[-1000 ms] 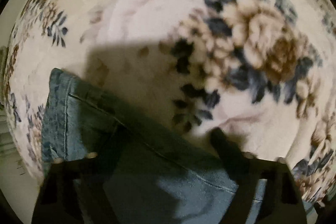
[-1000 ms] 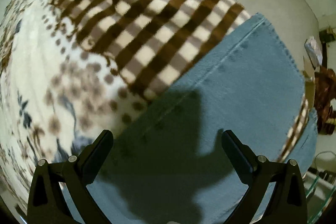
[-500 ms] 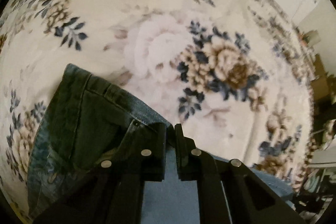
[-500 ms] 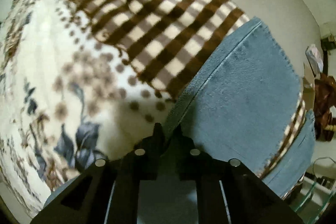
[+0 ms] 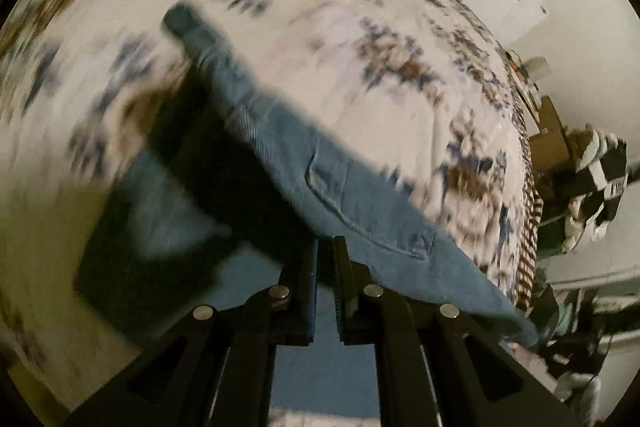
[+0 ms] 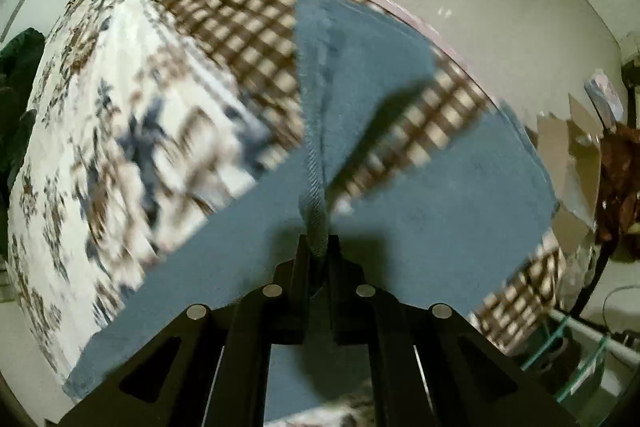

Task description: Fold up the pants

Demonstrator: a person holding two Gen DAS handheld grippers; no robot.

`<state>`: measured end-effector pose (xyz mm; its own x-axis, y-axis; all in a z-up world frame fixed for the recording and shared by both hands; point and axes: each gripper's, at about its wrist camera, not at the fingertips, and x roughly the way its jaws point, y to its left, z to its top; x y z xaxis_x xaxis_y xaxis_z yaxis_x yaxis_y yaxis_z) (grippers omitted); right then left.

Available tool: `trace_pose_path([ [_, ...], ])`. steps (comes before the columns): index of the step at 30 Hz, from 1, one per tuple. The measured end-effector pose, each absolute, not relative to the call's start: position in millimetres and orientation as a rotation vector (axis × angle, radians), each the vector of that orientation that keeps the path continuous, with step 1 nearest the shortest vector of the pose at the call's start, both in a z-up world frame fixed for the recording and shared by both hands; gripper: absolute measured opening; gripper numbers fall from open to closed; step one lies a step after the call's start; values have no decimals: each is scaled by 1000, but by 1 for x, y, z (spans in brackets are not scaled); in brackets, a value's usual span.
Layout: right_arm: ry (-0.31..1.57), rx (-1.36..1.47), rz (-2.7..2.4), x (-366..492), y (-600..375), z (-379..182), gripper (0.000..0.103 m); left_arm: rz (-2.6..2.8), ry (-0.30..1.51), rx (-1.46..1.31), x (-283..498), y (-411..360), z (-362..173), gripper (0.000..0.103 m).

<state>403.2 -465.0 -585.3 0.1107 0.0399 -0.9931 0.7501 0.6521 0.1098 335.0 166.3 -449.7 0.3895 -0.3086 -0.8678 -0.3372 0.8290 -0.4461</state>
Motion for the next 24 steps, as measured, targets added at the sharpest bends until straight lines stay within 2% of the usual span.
trace_pose_path([
  [4, 1434, 732, -597, 345, -463, -610, 6, 95, 1217, -661, 273, 171, -488, 5],
  [9, 1491, 752, -547, 311, -459, -651, 7, 118, 1189, -732, 253, 179, -511, 7],
  [11, 1490, 810, -488, 305, -461, -658, 13, 125, 1156, -758, 258, 186, -508, 12],
  [12, 1488, 828, -469, 300, -461, -659, 17, 140, 1130, -782, 260, 192, -505, 28],
  [13, 1477, 842, -455, 298, -461, -659, 30, 156, 1112, -795, 263, 197, -504, 58],
  [14, 1448, 876, -423, 291, -461, -657, 46, 168, 1095, -818, 266, 203, -504, 73],
  [15, 1433, 897, -408, 288, -460, -657, 54, 175, 1079, -843, 269, 209, -505, 84],
  [16, 1408, 937, -379, 282, -459, -658, 62, 189, 1065, -862, 271, 216, -507, 84],
  [24, 1344, 1083, -373, 264, -452, -687, 62, 337, 1055, -951, 299, 258, -542, 82],
])
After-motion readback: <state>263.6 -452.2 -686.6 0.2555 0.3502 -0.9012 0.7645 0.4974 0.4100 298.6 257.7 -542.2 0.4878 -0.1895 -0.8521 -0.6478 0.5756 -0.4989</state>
